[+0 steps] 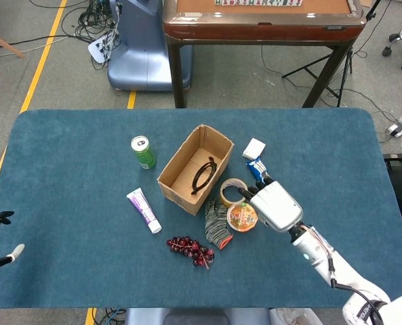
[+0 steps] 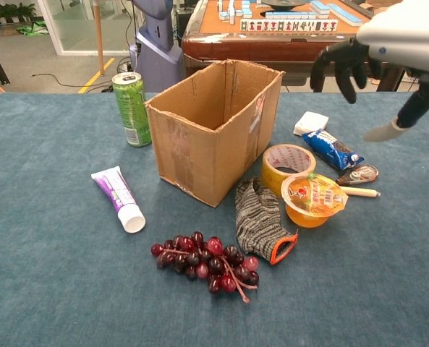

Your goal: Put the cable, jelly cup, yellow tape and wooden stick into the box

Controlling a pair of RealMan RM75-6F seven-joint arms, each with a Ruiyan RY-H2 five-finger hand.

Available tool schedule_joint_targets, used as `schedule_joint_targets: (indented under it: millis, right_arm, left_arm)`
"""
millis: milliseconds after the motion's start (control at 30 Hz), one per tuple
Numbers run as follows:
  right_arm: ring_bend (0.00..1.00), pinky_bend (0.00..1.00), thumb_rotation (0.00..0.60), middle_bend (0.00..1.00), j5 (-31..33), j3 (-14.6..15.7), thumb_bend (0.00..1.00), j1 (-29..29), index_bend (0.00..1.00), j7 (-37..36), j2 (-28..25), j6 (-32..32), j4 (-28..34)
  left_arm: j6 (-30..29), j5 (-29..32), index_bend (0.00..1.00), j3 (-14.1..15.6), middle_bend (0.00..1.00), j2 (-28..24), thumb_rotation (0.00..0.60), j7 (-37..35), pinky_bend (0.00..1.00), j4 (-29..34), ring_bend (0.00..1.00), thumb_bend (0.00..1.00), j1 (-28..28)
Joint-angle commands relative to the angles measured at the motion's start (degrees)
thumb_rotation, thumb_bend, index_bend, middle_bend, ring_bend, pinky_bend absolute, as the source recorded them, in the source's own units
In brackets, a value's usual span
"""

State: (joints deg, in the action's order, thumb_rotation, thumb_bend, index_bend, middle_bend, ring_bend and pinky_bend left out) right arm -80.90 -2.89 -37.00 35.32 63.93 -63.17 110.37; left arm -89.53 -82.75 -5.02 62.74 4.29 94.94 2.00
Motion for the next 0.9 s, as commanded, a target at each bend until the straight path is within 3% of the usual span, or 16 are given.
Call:
schedule_joint_targets:
  millis: [33,167,300,500,900]
  right_arm:
    - [0.16,0.28,0.6,0.23,0.2,1.2,0.0,0.3,0.3,1.9,0.3,1.5,-1.6]
    - [0.14,0.28,0.6,0.21,1.7,1.6,0.0,0.1,0.23,2.5,2.0,3.3,-3.8]
    - [0.1,0.19,0.6,0.16,3.8,1.7,0.0,-1.2,0.19,2.2,3.0,7.1,-5.2]
    - [0.09,0.13,0.6,0.15,6.4,2.1,0.0,-2.7,0.18,4.9,5.4,10.3,-6.7]
    - [0.02,0.07,0.6,0.14,9.8,2.8,0.0,-4.9,0.18,14.5,11.8,11.0,-10.6]
  left_arm:
    - [0.1,0.1,0.27,0.0,0.4,0.0,0.6,0.0,0.5,0.0,0.3,0.13,0.0]
    - [0.0,0.1,0.27,0.0,0.4,0.0,0.6,0.0,0.5,0.0,0.3,0.13,0.0]
    - [-0.2,0.1,0.27,0.0,0.4,-0.1,0.6,0.0,0.5,0.2,0.3,0.13,-0.1]
    - [-0.2,0.1,0.27,0.0,0.4,-0.2,0.6,-0.1,0.5,0.3,0.3,0.13,-0.1]
    - [-0.6,-0.2,0.27,0.0,0.4,-0.3,0.6,-0.4,0.5,0.4,0.3,0.13,-0.3]
